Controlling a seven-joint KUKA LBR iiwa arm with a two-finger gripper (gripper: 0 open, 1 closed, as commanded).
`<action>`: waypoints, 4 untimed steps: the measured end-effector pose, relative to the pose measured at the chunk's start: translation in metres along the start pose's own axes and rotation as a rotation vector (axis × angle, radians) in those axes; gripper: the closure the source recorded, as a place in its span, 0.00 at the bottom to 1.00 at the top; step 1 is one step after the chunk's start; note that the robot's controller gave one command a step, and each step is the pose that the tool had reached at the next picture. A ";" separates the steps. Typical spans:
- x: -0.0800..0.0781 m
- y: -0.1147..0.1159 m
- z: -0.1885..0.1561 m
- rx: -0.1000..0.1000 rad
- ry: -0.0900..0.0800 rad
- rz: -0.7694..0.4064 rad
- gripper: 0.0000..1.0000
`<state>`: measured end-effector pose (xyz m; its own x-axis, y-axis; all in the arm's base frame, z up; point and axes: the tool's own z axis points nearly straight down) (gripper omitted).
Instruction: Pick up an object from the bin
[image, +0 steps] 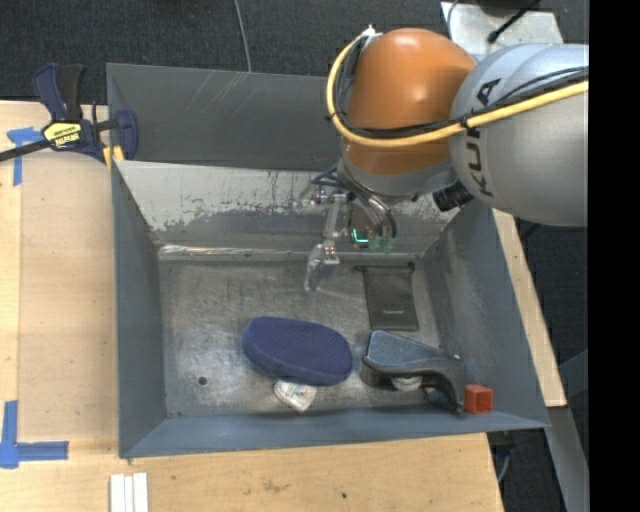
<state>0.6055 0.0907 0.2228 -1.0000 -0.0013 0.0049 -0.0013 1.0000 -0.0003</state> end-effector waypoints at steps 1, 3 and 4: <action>0.071 -0.049 0.128 -0.001 -0.012 -0.206 0.00; 0.059 -0.021 -0.098 0.002 -0.018 -0.477 1.00; 0.061 -0.021 -0.093 0.001 -0.009 -0.474 0.00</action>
Offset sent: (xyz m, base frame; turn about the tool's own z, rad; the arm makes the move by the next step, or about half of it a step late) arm -0.0728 -0.0480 -0.1278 -0.2085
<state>0.5453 0.0693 0.3164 -0.8891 -0.4576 -0.0043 -0.4576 0.8892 -0.0011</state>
